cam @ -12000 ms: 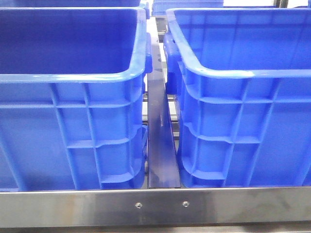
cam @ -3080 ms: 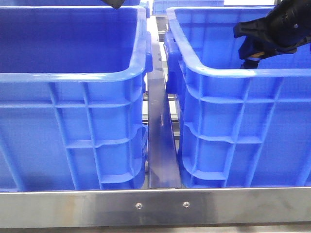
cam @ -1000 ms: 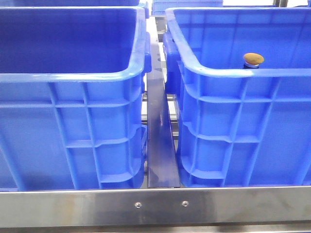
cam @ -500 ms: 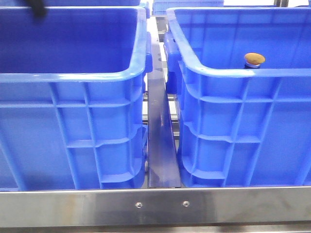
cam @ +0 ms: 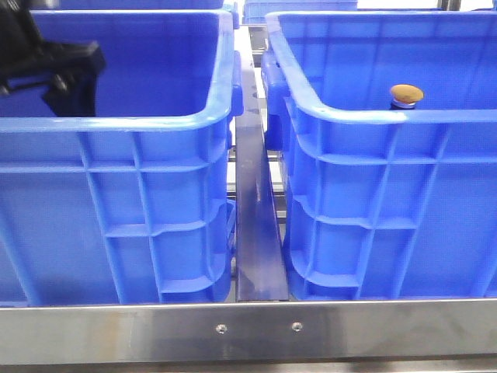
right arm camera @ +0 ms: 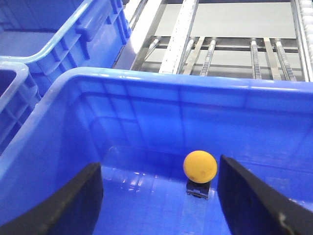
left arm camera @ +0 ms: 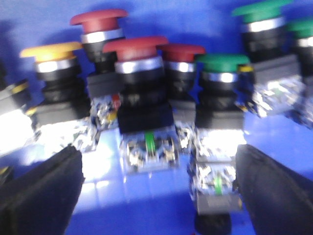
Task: Pick red and yellow buttons and place in box
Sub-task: 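Grasp a red push-button with the left gripper and lift it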
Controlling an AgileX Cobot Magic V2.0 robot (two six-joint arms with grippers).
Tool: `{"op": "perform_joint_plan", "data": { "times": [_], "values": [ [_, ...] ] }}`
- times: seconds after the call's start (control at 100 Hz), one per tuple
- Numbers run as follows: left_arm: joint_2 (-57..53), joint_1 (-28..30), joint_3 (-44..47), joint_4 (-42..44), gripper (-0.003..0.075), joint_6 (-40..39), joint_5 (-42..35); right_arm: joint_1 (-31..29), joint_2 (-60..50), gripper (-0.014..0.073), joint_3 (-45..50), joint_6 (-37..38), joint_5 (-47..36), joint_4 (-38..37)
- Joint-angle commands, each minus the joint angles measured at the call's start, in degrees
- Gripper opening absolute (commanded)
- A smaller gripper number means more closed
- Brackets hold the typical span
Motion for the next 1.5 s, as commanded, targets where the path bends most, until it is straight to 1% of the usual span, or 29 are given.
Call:
{"op": "perform_joint_plan", "data": {
  "times": [0.0, 0.2, 0.41, 0.5, 0.55, 0.6, 0.67, 0.72, 0.79, 0.84, 0.89, 1.06, 1.16, 1.36, 1.44, 1.49],
  "values": [
    [-0.8, 0.1, -1.4, -0.1, 0.0587, -0.7, -2.9, -0.4, -1.5, 0.052, -1.6, -0.4, -1.4, 0.5],
    [2.0, 0.1, -1.4, -0.5, 0.0587, -0.7, -6.3, -0.4, -1.5, 0.052, -1.6, -0.4, -1.3, 0.5],
    [3.4, 0.1, -1.4, -0.5, 0.0587, -0.7, -7.4, -0.4, -1.5, 0.052, -1.6, -0.4, -1.4, 0.5],
    [4.0, 0.1, -1.4, -0.5, 0.0572, -0.7, -7.5, -0.4, -1.5, 0.052, -1.6, -0.4, -1.4, 0.5],
    [4.2, 0.1, -1.4, -0.5, 0.0542, -0.7, -7.5, -0.4, -1.5, 0.052, -1.6, -0.4, -1.4, 0.5],
    [4.3, 0.1, -1.4, -0.5, 0.0493, -0.7, -7.5, -0.4, -1.5, 0.052, -1.6, -0.4, -1.4, 0.5],
    [4.3, 0.1, -1.4, -0.5, 0.0391, -0.7, -7.6, -0.4, -1.5, 0.052, -1.6, -0.4, -1.4, 0.5],
    [4.3, 0.1, -1.4, -0.5, 0.0304, -0.7, -7.6, -0.4, -1.5, 0.052, -1.6, -0.4, -1.4, 0.5],
    [4.3, 0.1, -1.4, -0.5, 0.0209, -0.7, -7.8, -0.4, -1.5, 0.052, -1.6, -0.4, -1.5, 0.5],
    [4.3, 0.1, -1.4, -0.5, 0.0162, -0.7, -7.8, -0.4, -1.5, 0.052, -1.6, -0.4, -1.5, 0.5],
    [4.1, 0.1, -1.4, -0.5, 0.0136, -0.7, -8.1, -0.4, -1.5, 0.052, -1.6, -0.4, -1.5, 0.5],
    [1.2, 0.1, -1.7, -0.9, 0.0131, -0.7, -10.0, -0.4, -1.5, 0.052, -1.6, -0.4, -1.5, 0.5],
    [-2.3, -0.5, -1.9, -1.6, 0.0131, 1.8, -11.7, -0.4, -1.5, 0.052, -1.6, -0.4, -1.5, 0.5],
    [-9.3, -5.5, -1.9, -1.8, 0.013, 6.6, -16.1, -0.4, -1.5, 0.052, -1.6, -0.4, -0.6, 0.5],
    [-11.9, -8.2, -1.9, -2.5, 0.013, 7.7, -19.1, -0.4, -1.5, 0.052, -1.6, -0.4, 0.3, 0.5],
    [-13.0, -10.0, -1.9, -3.1, 0.013, 9.7, -20.9, -0.4, -1.5, 0.052, -1.8, -0.3, 1.5, 0.6]
  ]
}}
